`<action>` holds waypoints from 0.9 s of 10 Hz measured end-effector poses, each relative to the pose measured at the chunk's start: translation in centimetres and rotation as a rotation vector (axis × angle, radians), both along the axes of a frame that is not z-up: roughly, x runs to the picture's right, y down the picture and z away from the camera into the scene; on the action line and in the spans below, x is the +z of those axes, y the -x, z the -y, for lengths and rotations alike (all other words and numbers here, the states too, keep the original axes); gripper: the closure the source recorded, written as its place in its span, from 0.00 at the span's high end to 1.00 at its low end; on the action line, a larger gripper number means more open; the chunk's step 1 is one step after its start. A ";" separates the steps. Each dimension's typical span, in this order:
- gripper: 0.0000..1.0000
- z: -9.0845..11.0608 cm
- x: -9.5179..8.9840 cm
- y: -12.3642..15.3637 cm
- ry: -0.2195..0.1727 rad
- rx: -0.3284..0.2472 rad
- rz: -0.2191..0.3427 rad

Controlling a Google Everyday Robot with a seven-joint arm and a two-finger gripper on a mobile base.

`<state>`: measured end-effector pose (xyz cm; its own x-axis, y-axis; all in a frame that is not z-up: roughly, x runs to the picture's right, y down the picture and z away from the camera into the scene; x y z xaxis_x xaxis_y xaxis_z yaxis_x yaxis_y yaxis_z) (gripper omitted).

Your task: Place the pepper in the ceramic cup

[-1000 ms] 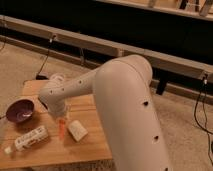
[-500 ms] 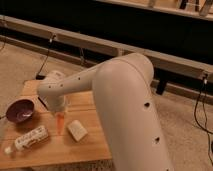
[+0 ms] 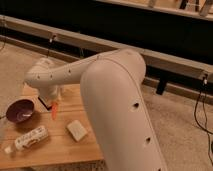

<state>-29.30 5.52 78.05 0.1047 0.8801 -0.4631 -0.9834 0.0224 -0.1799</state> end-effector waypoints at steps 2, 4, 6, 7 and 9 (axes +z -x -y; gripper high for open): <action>0.00 4.8 -1.9 1.7 -0.105 -0.024 0.008; 0.00 7.7 -2.9 2.4 -0.175 -0.041 -0.002; 0.00 10.2 -3.2 2.6 -0.239 -0.054 -0.031; 0.00 11.0 -2.8 2.4 -0.260 -0.052 -0.050; 0.00 12.3 -1.8 1.5 -0.284 -0.040 -0.080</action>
<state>-30.77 -6.75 76.25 0.1152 0.9714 -0.2076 -0.9915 0.0999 -0.0827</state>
